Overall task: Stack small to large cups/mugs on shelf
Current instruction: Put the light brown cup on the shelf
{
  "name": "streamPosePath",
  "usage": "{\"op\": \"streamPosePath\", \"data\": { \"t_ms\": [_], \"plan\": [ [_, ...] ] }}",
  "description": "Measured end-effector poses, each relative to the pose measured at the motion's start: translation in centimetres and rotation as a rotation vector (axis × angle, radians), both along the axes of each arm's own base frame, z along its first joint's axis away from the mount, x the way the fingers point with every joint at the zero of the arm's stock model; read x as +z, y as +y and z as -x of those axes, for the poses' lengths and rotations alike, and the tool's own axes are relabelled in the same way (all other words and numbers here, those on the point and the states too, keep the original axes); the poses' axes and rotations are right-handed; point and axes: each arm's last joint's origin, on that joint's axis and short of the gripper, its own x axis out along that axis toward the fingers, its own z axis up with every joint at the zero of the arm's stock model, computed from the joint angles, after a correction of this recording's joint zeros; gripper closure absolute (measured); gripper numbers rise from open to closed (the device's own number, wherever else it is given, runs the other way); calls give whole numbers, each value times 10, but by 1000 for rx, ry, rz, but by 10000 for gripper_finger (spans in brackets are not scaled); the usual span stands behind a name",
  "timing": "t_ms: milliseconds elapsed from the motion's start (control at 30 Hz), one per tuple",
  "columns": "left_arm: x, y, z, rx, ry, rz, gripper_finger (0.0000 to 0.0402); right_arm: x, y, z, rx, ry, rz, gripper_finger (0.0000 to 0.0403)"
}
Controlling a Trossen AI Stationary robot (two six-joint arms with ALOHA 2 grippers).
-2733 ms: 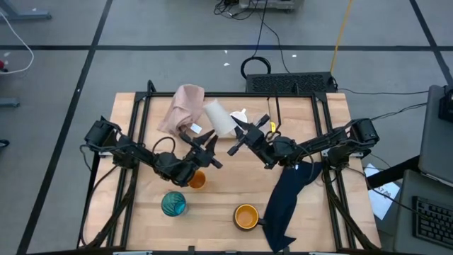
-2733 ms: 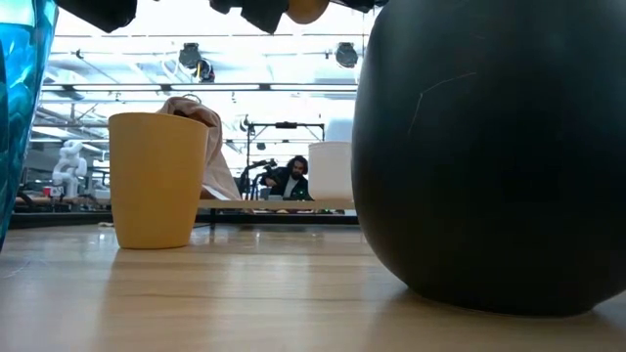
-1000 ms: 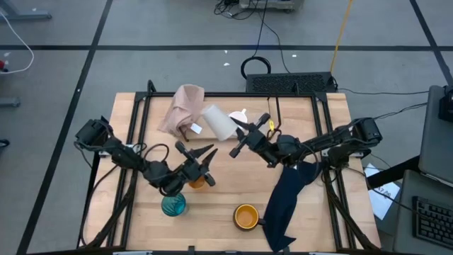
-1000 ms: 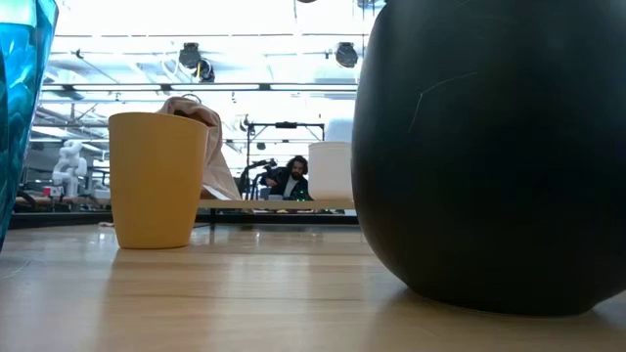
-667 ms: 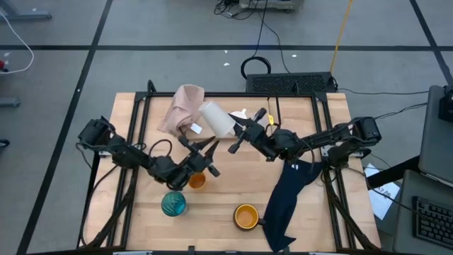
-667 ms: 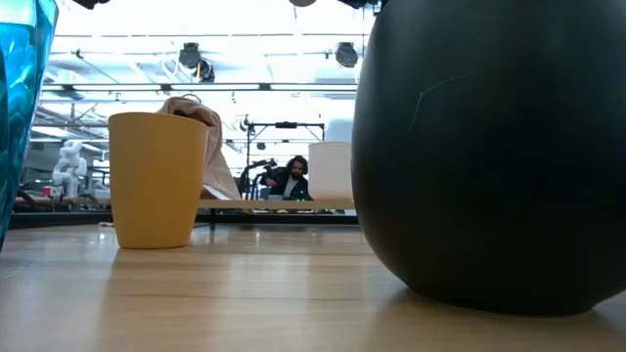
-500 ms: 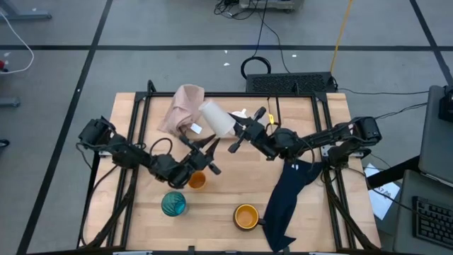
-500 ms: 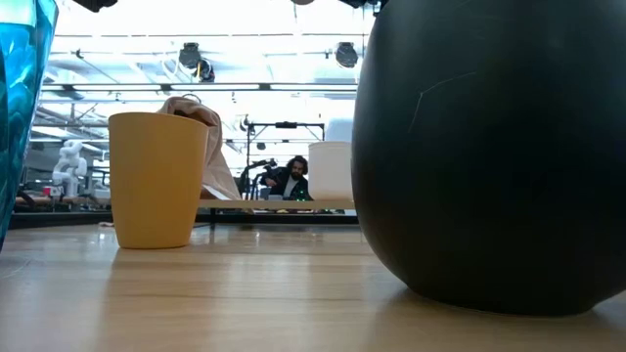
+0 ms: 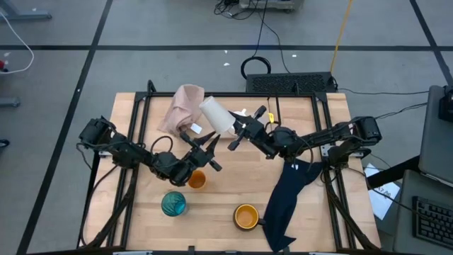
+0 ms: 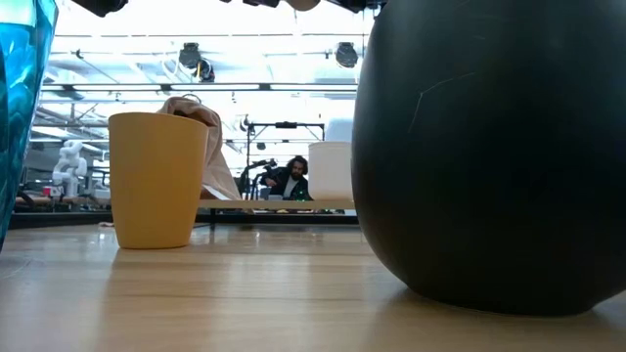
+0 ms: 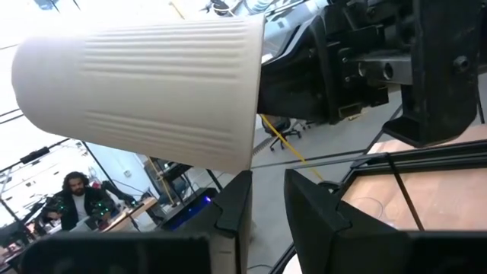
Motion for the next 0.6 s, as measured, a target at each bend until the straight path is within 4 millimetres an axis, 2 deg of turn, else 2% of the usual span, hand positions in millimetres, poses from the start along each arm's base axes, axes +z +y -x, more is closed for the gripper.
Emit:
{"op": "streamPosePath", "data": {
  "t_ms": [367,600],
  "plan": [
    [0,-7,3,10,10,10,321,-3,-6,-1,-33,34,4,403],
    [1,-2,2,20,0,12,321,-4,-6,-1,-31,26,-15,403]
  ]
}}
